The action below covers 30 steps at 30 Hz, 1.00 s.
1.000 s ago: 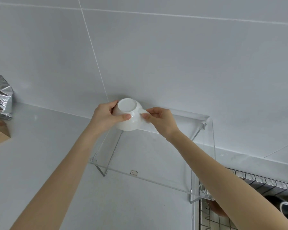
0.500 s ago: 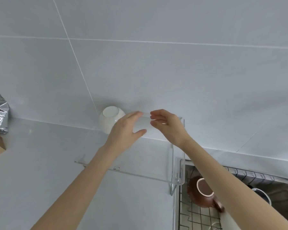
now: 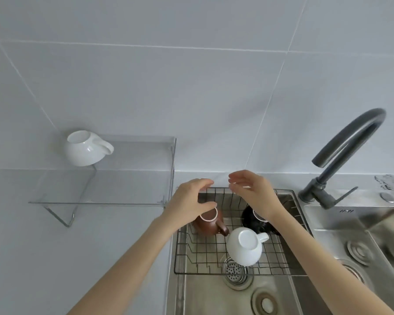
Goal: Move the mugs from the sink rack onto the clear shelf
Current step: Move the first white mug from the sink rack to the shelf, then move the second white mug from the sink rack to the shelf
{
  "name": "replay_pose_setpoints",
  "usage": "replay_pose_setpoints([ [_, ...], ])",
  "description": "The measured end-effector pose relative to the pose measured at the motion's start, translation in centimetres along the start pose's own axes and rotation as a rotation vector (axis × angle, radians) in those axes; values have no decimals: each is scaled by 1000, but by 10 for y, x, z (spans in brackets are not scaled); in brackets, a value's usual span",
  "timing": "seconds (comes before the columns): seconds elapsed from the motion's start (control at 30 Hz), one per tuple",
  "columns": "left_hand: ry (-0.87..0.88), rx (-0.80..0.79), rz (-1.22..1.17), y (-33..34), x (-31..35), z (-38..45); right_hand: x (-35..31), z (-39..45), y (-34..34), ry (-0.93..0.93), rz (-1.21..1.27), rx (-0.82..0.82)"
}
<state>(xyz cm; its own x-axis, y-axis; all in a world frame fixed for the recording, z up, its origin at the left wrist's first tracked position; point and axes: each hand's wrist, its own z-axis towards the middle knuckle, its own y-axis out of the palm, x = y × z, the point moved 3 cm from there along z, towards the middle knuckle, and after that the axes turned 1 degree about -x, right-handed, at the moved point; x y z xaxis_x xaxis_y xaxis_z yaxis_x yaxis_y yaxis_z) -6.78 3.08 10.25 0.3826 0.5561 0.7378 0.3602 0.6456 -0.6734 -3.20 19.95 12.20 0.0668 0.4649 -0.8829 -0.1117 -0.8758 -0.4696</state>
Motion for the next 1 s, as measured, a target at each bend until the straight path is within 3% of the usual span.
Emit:
replay_pose_setpoints([
  [0.2,-133,-180,32,75,-10,-7,105,-47,-31,278,-256,-88],
  [0.33,-248,-308,104,119,-29,-9,155,-60,-39,367,-411,-149],
  [0.53,-437,-392,88,162,-35,-11,185,-50,-28,309,-491,-296],
  [1.0,-472,-267,-33,191,-41,-8,209,-28,-14,96,-687,-356],
])
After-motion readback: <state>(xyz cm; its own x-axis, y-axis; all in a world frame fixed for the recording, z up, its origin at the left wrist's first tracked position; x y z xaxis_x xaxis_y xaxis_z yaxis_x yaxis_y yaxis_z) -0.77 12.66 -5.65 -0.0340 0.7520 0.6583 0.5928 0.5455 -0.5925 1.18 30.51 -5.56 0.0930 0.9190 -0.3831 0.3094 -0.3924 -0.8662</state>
